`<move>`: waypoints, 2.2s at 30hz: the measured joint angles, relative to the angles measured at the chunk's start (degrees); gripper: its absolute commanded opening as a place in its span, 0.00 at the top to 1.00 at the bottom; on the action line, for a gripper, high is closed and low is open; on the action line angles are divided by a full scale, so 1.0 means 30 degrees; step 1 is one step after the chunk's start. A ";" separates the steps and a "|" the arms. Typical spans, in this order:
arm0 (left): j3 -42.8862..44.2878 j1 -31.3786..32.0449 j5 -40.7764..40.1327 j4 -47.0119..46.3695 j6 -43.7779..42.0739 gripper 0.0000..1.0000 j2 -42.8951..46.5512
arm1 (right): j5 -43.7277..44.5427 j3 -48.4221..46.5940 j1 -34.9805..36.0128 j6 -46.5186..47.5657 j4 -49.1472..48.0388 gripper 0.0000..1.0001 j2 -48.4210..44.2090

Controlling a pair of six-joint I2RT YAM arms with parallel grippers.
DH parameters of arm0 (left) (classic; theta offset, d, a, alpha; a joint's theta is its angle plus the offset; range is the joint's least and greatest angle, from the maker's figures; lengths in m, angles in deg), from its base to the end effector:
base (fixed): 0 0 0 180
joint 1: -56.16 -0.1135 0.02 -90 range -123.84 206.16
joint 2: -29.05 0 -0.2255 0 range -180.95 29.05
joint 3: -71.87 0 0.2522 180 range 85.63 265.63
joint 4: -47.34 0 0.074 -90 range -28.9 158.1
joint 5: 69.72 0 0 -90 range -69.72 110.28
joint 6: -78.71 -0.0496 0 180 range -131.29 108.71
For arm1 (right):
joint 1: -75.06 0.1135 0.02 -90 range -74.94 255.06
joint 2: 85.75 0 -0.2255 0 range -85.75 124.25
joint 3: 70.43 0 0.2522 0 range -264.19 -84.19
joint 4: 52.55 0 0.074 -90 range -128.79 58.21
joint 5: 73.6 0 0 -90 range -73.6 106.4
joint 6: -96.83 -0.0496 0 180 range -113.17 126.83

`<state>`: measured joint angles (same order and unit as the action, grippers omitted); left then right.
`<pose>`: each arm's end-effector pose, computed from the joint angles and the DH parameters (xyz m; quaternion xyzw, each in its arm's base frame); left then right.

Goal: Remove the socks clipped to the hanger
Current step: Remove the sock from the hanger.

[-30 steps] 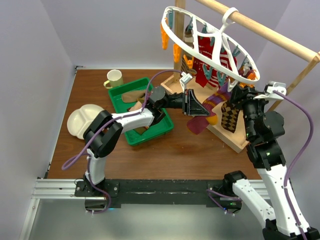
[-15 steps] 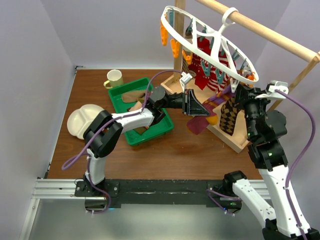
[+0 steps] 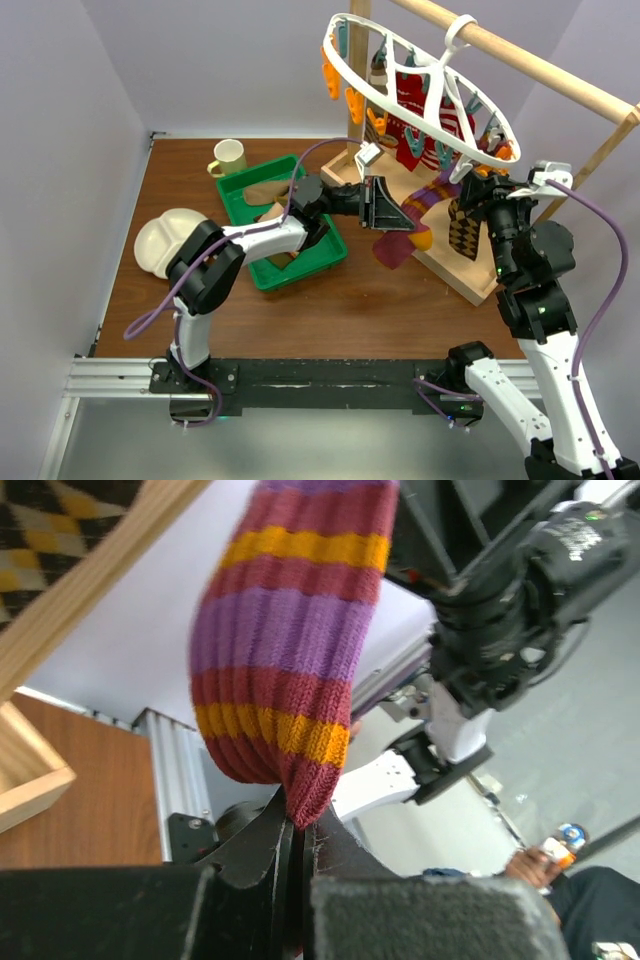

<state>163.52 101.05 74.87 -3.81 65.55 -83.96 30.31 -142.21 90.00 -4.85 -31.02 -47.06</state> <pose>0.2777 -0.3337 0.2802 0.2587 0.5377 -0.7835 0.1734 0.1721 0.0336 0.4166 0.0759 0.6301 0.1025 0.7660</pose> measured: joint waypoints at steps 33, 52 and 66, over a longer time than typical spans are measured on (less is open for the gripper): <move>0.0036 -0.0918 0.1749 -0.3417 0.6907 1.00 -0.1800 | -0.2506 0.0277 0.0000 0.0306 -0.1144 0.40 0.0175; 0.0036 -0.0918 0.1749 -0.3468 0.7045 1.00 -0.1800 | -0.2484 0.0328 0.0000 0.0474 -0.1319 0.31 0.0255; 0.0036 -0.0976 0.1916 -0.3468 0.7264 1.00 -0.1800 | -0.2492 0.0816 -0.0044 0.0423 -0.1326 0.30 -0.0226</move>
<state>163.63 98.12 80.62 -14.21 87.34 -89.36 22.84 -139.76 89.87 -3.59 -35.00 -47.73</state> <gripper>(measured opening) 0.043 0.699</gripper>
